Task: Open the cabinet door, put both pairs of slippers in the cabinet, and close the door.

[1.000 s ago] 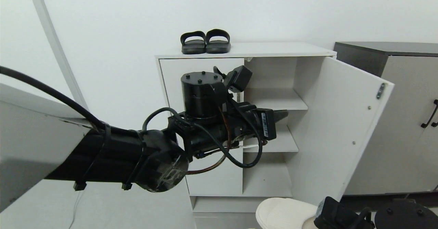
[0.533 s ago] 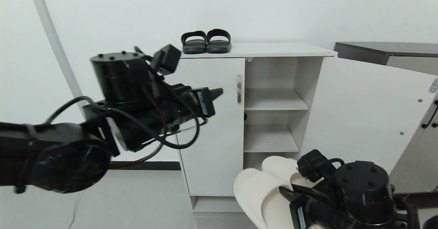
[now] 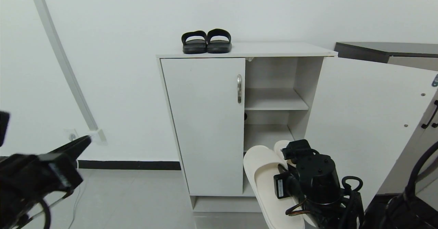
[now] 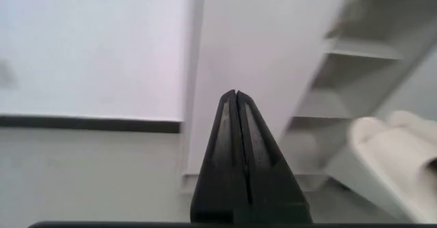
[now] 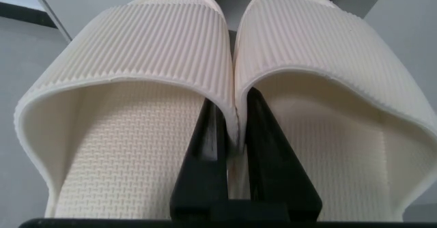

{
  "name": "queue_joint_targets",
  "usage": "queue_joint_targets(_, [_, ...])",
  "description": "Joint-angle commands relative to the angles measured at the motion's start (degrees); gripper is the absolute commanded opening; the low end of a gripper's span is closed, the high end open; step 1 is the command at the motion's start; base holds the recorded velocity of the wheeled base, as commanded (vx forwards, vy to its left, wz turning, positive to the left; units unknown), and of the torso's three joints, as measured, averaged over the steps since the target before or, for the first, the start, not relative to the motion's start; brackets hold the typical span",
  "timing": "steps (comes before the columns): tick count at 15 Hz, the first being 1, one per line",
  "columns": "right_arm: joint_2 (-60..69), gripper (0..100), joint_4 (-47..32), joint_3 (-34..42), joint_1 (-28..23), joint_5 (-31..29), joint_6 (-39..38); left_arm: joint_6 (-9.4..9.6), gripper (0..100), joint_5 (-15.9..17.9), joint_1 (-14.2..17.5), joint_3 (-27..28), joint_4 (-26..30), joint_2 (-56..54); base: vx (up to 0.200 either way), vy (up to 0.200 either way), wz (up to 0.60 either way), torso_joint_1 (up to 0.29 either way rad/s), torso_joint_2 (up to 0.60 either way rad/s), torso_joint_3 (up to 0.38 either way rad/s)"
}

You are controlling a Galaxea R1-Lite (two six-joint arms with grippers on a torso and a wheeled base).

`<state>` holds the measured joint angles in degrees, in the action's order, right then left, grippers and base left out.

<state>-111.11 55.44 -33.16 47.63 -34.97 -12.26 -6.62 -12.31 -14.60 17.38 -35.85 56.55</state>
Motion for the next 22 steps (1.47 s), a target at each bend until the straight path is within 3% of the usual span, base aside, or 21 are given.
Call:
queue_joint_targets(1, [-0.96,0,0.02,-0.15,-0.26,-0.09,0.05,2.49,0,-3.86,8.01,-9.83,2.28,-16.65,0.0,0.0,0.0,0.0,0.0,0.0])
queue_joint_targets(2, [-0.87,0,0.02,-0.06,-0.34,-0.09,0.05,2.66,0,-4.65,11.97,-12.64,7.64,-24.82,0.0,0.0,0.0,0.0,0.0,0.0])
queue_joint_targets(3, [-0.78,0,0.02,0.02,-0.34,-0.18,0.13,2.66,0,-4.65,13.64,-13.08,11.86,-30.8,0.0,0.0,0.0,0.0,0.0,0.0])
queue_joint_targets(6, [-0.87,0,0.19,0.02,-0.34,-0.18,0.13,3.02,0,-4.47,13.9,-13.08,26.89,-46.09,0.0,0.0,0.0,0.0,0.0,0.0])
queue_joint_targets(8, [-0.96,0,0.28,0.2,-0.26,-0.18,0.22,3.19,0,-3.33,13.9,-13.96,31.99,-52.6,0.0,0.0,0.0,0.0,0.0,0.0])
queue_joint_targets(10, [-0.87,0,0.54,0.29,-0.08,-0.18,0.4,4.95,0,1.15,14.52,-17.21,32.16,-56.55,0.0,0.0,0.0,0.0,0.0,0.0])
queue_joint_targets(12, [-0.96,0,0.63,0.55,-0.08,-0.18,0.4,5.39,0,3.0,14.6,-17.38,33.04,-56.55,0.0,0.0,0.0,0.0,0.0,0.0])
queue_joint_targets(16, [-1.13,0,0.81,1.08,-0.08,-0.18,0.49,7.94,0,12.66,14.6,-17.38,35.85,-56.55,0.0,0.0,0.0,0.0,0.0,0.0])
queue_joint_targets(22, [-1.39,0,0.9,0.29,0.54,-0.18,0.49,7.85,0,14.07,14.6,-17.38,35.94,-56.55,0.0,0.0,0.0,0.0,0.0,0.0])
